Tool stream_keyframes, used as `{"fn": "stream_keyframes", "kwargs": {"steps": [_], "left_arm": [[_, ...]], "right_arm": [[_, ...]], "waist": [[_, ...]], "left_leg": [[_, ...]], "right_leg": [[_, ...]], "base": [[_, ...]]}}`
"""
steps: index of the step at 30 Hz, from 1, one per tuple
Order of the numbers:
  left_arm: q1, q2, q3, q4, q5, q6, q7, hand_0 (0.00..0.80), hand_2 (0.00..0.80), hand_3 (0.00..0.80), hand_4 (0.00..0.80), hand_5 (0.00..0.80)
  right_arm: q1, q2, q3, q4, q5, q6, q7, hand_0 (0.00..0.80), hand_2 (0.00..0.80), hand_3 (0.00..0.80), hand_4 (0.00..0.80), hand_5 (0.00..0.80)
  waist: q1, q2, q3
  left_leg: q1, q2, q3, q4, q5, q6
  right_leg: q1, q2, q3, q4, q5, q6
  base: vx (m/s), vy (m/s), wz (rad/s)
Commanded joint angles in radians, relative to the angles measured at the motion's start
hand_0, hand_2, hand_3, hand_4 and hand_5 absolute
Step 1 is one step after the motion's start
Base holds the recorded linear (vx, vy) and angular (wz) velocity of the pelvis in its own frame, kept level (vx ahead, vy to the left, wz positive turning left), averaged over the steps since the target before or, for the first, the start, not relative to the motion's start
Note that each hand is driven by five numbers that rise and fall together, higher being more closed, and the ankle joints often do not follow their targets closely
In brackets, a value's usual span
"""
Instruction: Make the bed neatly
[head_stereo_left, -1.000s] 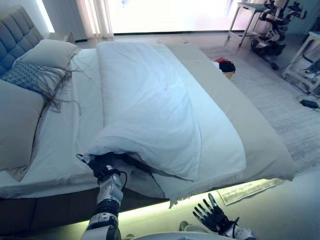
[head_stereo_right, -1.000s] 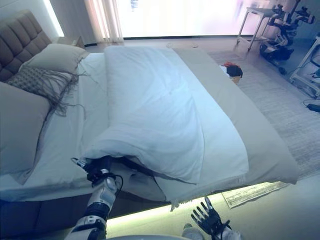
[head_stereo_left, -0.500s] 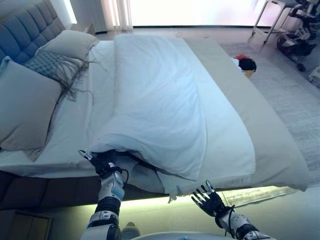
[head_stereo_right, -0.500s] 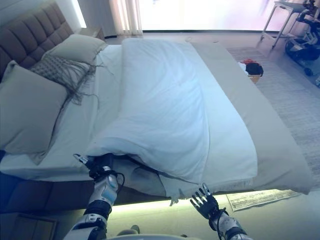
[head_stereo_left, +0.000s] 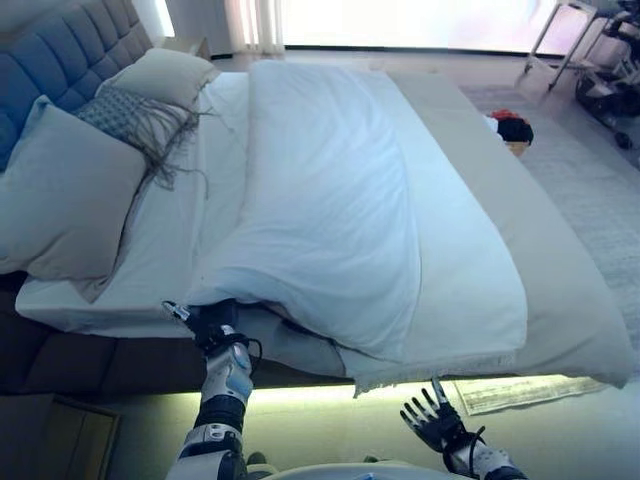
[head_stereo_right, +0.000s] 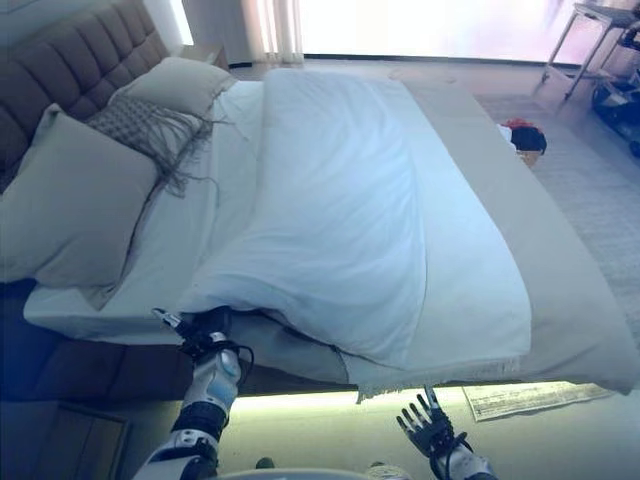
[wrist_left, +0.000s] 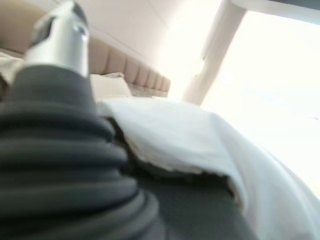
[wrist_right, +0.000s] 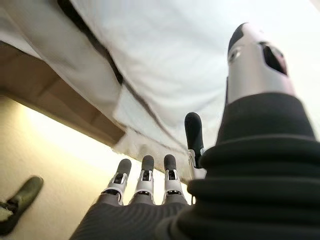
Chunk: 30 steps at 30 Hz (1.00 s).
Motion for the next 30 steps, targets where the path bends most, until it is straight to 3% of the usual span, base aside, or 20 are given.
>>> {"fn": "stream_keyframes", "kwargs": {"steps": [1, 6, 10, 18, 24, 30], "left_arm": [[0.017, 0.165, 0.168, -0.084, 0.005, -0.096, -0.112, 0.0, 0.0, 0.0, 0.0, 0.0], [0.056, 0.184, 0.21, -0.022, 0.005, -0.046, -0.119, 0.0, 0.0, 0.0, 0.0, 0.0], [0.038, 0.178, 0.225, 0.049, 0.005, -0.043, -0.111, 0.0, 0.0, 0.0, 0.0, 0.0], [-0.11, 0.15, 0.209, 0.052, 0.005, -0.173, -0.038, 0.0, 0.0, 0.0, 0.0, 0.0], [-0.129, 0.128, 0.185, 0.03, 0.005, -0.229, -0.007, 0.0, 0.0, 0.0, 0.0, 0.0], [-0.168, 0.175, 0.163, 0.051, 0.005, -0.244, 0.012, 0.0, 0.0, 0.0, 0.0, 0.0]], "right_arm": [[-0.048, -0.028, 0.003, 0.041, 0.023, -0.023, 0.032, 0.0, 0.0, 0.0, 0.0, 0.0], [-0.054, -0.038, 0.02, 0.027, -0.003, -0.018, 0.049, 0.0, 0.0, 0.0, 0.0, 0.0], [-0.077, -0.056, 0.033, 0.033, -0.008, -0.034, 0.057, 0.0, 0.0, 0.0, 0.0, 0.0], [-0.247, -0.094, 0.069, 0.007, 0.038, -0.081, 0.019, 0.0, 0.0, 0.0, 0.0, 0.0], [-0.297, -0.1, 0.072, -0.013, 0.055, -0.087, 0.022, 0.0, 0.0, 0.0, 0.0, 0.0], [-0.374, -0.114, 0.103, -0.076, 0.095, -0.084, 0.009, 0.0, 0.0, 0.0, 0.0, 0.0]], "waist": [[0.117, 0.027, -0.094], [0.128, 0.028, -0.075], [0.133, 0.031, -0.027], [0.117, 0.027, 0.178], [0.134, -0.002, 0.247], [0.153, -0.037, 0.307]], "left_leg": [[-0.006, 0.002, 0.026, 0.018, -0.044, -0.024], [-0.034, -0.003, 0.023, 0.064, -0.059, -0.022], [-0.106, -0.004, 0.007, 0.165, -0.085, -0.019], [-0.376, -0.006, -0.037, 0.366, -0.115, -0.006], [-0.469, -0.009, -0.063, 0.424, -0.118, -0.001], [-0.554, -0.003, -0.067, 0.475, -0.117, 0.009]], "right_leg": [[-0.013, -0.015, 0.051, 0.082, -0.113, -0.014], [-0.024, -0.022, 0.049, 0.094, -0.12, -0.018], [-0.086, -0.038, 0.053, 0.18, -0.153, -0.029], [-0.392, -0.062, 0.1, 0.435, -0.203, -0.044], [-0.487, -0.08, 0.092, 0.525, -0.213, -0.052], [-0.575, -0.104, 0.083, 0.617, -0.226, -0.053]], "base": [[-0.02, 0.112, -0.04], [0.015, 0.144, -0.04], [-0.057, 0.138, -0.01], [-0.307, 0.077, 0.11], [-0.13, 0.02, 0.24], [-0.088, 0.004, 0.3]]}}
